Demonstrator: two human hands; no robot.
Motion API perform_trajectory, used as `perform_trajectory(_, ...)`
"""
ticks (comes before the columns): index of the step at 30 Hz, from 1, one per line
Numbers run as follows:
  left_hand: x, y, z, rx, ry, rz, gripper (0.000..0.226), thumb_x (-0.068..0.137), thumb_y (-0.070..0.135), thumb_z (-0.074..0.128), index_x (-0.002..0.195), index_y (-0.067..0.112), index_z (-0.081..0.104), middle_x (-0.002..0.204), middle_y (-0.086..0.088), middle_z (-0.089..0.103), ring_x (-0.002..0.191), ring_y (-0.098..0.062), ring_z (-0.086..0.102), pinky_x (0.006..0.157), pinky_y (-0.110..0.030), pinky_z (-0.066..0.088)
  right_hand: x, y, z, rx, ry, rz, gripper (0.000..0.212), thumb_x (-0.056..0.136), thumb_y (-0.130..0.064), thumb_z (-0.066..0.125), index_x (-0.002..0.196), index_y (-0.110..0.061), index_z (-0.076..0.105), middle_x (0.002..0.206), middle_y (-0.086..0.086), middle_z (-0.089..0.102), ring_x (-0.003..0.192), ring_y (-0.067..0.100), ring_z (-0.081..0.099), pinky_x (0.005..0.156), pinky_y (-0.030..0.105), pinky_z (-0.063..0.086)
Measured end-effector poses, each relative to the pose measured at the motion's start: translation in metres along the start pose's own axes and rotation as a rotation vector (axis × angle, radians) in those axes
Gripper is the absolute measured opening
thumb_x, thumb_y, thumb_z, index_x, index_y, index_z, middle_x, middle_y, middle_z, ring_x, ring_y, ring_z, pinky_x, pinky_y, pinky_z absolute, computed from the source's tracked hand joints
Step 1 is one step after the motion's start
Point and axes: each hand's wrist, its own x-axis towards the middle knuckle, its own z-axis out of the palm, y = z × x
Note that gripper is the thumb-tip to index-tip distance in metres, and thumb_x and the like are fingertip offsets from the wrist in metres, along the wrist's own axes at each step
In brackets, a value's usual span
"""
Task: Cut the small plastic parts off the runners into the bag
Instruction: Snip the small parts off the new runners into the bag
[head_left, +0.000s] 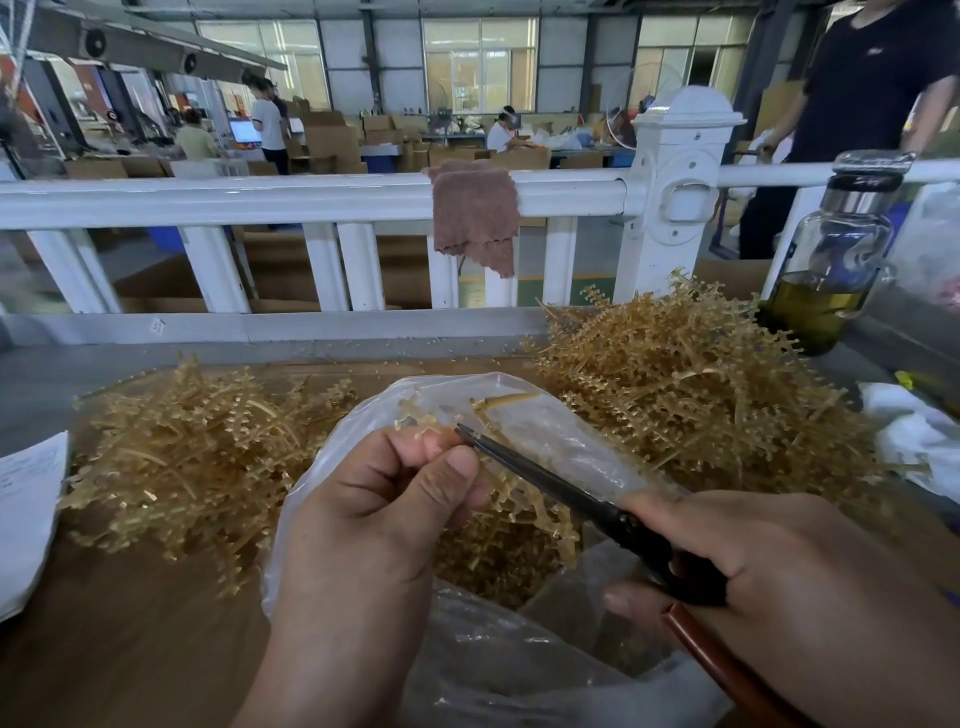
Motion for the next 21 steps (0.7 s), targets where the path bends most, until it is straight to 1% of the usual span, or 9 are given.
perform_trajectory(4,-0.0003,0.0003,-0.0001,0.02,-0.006,0.003,0.017,0.06,0.032,0.078,0.067,0.02,0.067,0.071,0.001,0.064,0.066,-0.013,0.065,0.064,-0.019,0.054,0.0004,-0.0001,-0.0009,-0.012,-0.019,0.014,0.041,0.081,-0.075,0.044,0.09,-0.042,0.066,0.063,-0.03,0.048,0.064,-0.014,0.052,0.053,0.005,0.04)
perform_trajectory(7,-0.0002,0.0004,0.0001,0.012,-0.013,0.011,0.016,0.061,0.032,0.077,0.067,0.021,0.067,0.071,0.002,0.064,0.065,-0.012,0.065,0.063,-0.019,0.053,0.0009,0.0008,-0.0008,-0.019,-0.032,0.028,0.04,0.082,-0.075,0.044,0.09,-0.042,0.065,0.064,-0.029,0.05,0.064,-0.013,0.053,0.054,0.008,0.043)
perform_trajectory(10,0.0008,0.0002,0.0004,0.026,-0.028,0.021,0.016,0.065,0.022,0.082,0.067,0.019,0.067,0.07,0.004,0.063,0.064,-0.012,0.063,0.062,-0.02,0.054,0.0011,0.0001,-0.002,0.009,-0.07,0.058,0.045,0.079,-0.08,0.042,0.095,-0.044,0.063,0.071,-0.028,0.055,0.068,-0.012,0.056,0.052,0.012,0.045)
perform_trajectory(12,0.001,-0.001,-0.0013,0.051,-0.025,0.03,0.02,0.074,0.018,0.084,0.068,0.015,0.065,0.069,0.0,0.064,0.064,-0.014,0.062,0.062,-0.021,0.053,0.0015,-0.0012,-0.0024,0.023,-0.09,0.069,0.048,0.077,-0.083,0.041,0.099,-0.046,0.062,0.076,-0.029,0.058,0.071,-0.011,0.058,0.052,0.013,0.046)
perform_trajectory(15,-0.001,-0.0014,-0.0029,0.13,-0.021,0.072,0.033,0.084,0.039,0.068,0.069,0.01,0.064,0.069,-0.01,0.066,0.067,-0.019,0.06,0.064,-0.022,0.052,0.0021,-0.0041,-0.0023,-0.007,-0.095,0.086,0.051,0.077,-0.085,0.04,0.105,-0.048,0.061,0.078,-0.031,0.06,0.072,-0.01,0.06,0.052,0.013,0.049)
perform_trajectory(16,-0.0016,-0.0014,-0.0027,0.139,-0.016,0.08,0.033,0.086,0.039,0.069,0.07,0.011,0.065,0.069,-0.011,0.065,0.066,-0.02,0.059,0.063,-0.023,0.052,0.0018,-0.0045,-0.0023,-0.007,-0.088,0.094,0.052,0.077,-0.084,0.041,0.106,-0.047,0.062,0.079,-0.031,0.061,0.071,-0.01,0.061,0.051,0.014,0.051)
perform_trajectory(18,-0.0012,-0.0005,-0.0006,0.12,-0.003,0.086,0.022,0.086,0.032,0.074,0.072,0.016,0.068,0.067,-0.01,0.064,0.064,-0.019,0.059,0.061,-0.022,0.052,0.0015,-0.0057,-0.0032,0.006,-0.076,0.107,0.055,0.074,-0.086,0.04,0.108,-0.047,0.061,0.082,-0.031,0.064,0.072,-0.01,0.062,0.052,0.017,0.053)
perform_trajectory(19,-0.0008,0.0004,0.0009,0.085,-0.001,0.072,0.015,0.083,0.028,0.076,0.073,0.02,0.069,0.066,-0.008,0.063,0.063,-0.018,0.059,0.06,-0.022,0.052,0.0014,-0.0059,-0.0029,0.013,-0.078,0.115,0.057,0.073,-0.088,0.039,0.109,-0.049,0.06,0.085,-0.032,0.064,0.075,-0.011,0.062,0.054,0.017,0.054)
perform_trajectory(21,0.0002,0.0006,0.0018,0.03,-0.012,0.062,0.012,0.079,0.021,0.08,0.075,0.026,0.07,0.066,-0.003,0.062,0.063,-0.017,0.061,0.06,-0.021,0.053,0.0016,-0.0071,-0.0012,0.024,-0.091,0.12,0.058,0.071,-0.09,0.038,0.109,-0.051,0.058,0.093,-0.034,0.064,0.083,-0.013,0.061,0.056,0.015,0.054)
